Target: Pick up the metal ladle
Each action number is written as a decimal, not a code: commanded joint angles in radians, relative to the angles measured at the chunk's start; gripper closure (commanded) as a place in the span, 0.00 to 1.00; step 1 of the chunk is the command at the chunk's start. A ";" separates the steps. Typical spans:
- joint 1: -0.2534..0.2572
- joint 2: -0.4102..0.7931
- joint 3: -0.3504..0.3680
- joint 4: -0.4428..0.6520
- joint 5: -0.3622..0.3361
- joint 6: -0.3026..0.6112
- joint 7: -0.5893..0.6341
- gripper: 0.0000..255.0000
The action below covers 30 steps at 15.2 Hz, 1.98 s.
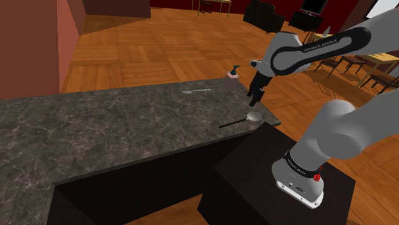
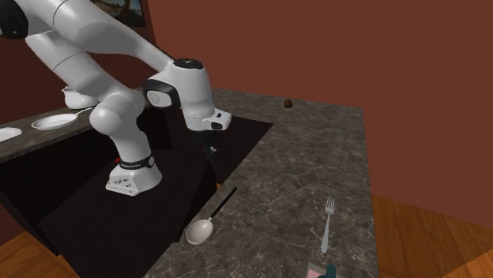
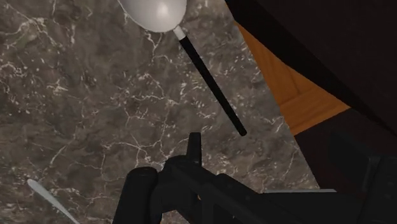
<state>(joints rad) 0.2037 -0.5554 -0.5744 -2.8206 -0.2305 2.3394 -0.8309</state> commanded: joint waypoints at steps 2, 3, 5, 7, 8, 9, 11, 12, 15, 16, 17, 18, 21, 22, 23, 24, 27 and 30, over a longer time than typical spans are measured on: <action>0.069 0.126 -0.109 0.005 0.012 0.104 -0.184 0.00; 0.102 0.175 -0.149 0.009 0.030 0.141 -0.248 0.00; 0.188 0.281 -0.235 0.021 0.097 0.215 -0.396 0.00; 0.308 0.406 -0.335 0.041 0.235 0.283 -0.591 0.00; 0.381 0.482 -0.385 0.056 0.356 0.309 -0.724 0.00; 0.442 0.574 -0.412 0.077 0.526 0.321 -0.891 0.00; 0.421 0.756 -0.330 0.136 0.842 0.306 -1.206 0.00; 0.360 0.769 -0.265 0.140 0.861 0.317 -1.221 0.00; 0.295 0.832 -0.177 0.160 0.970 0.332 -1.302 0.00; 0.277 0.853 -0.153 0.167 1.005 0.337 -1.328 0.00; 0.260 0.873 -0.129 0.175 1.037 0.341 -1.353 0.00; 0.243 0.892 -0.106 0.183 1.069 0.346 -1.376 0.00; 0.233 0.903 -0.093 0.187 1.086 0.348 -1.390 0.00; 0.233 0.903 -0.094 0.188 1.085 0.348 -1.389 1.00; 0.234 0.903 -0.094 0.188 1.085 0.348 -1.389 1.00; 0.234 0.903 -0.094 0.187 1.085 0.348 -1.389 1.00; 0.233 0.903 -0.095 0.188 1.084 0.347 -1.389 1.00; 0.234 0.903 -0.095 0.188 1.084 0.347 -1.389 1.00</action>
<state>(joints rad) 0.4375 0.3455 -0.6700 -2.6323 0.8533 2.6874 -2.2198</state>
